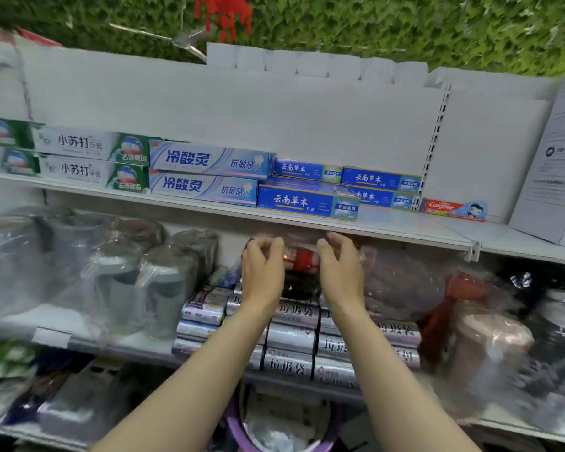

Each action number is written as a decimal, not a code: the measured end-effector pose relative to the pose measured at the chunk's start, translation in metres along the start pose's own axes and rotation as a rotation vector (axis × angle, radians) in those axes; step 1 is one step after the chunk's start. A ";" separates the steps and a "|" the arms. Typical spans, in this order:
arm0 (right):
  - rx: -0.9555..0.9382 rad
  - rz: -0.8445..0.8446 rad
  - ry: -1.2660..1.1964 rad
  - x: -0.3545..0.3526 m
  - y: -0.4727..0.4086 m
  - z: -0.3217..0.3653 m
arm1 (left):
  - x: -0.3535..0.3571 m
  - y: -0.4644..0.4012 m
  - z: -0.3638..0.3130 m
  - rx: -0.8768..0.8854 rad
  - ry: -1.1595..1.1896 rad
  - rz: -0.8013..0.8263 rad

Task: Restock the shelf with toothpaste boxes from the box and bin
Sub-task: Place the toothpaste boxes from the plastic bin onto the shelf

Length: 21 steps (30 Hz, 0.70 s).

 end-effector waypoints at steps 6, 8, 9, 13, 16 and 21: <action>0.289 0.391 -0.111 0.030 0.053 -0.039 | -0.045 0.045 0.038 -0.315 0.079 -0.118; 0.345 0.485 -0.107 0.042 0.075 -0.054 | -0.065 0.062 0.055 -0.409 0.081 -0.165; 0.365 0.523 -0.110 0.048 0.087 -0.060 | -0.075 0.070 0.063 -0.448 0.085 -0.187; 0.453 0.694 -0.078 0.070 0.133 -0.075 | -0.114 0.107 0.085 -0.558 0.051 -0.272; 0.506 0.785 -0.030 0.086 0.163 -0.085 | -0.142 0.127 0.102 -0.620 0.041 -0.308; 0.610 0.885 -0.030 0.119 0.200 -0.091 | -0.196 0.142 0.134 -0.727 0.005 -0.358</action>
Point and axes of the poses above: each hand's wrist, its own y-axis away from the middle knuckle, its own x-axis out of the palm, z = x × y, the point moved 4 cm from there along -y, towards the middle knuckle, and after that the axes turned 12 degrees about y, right-handed, at the moved point
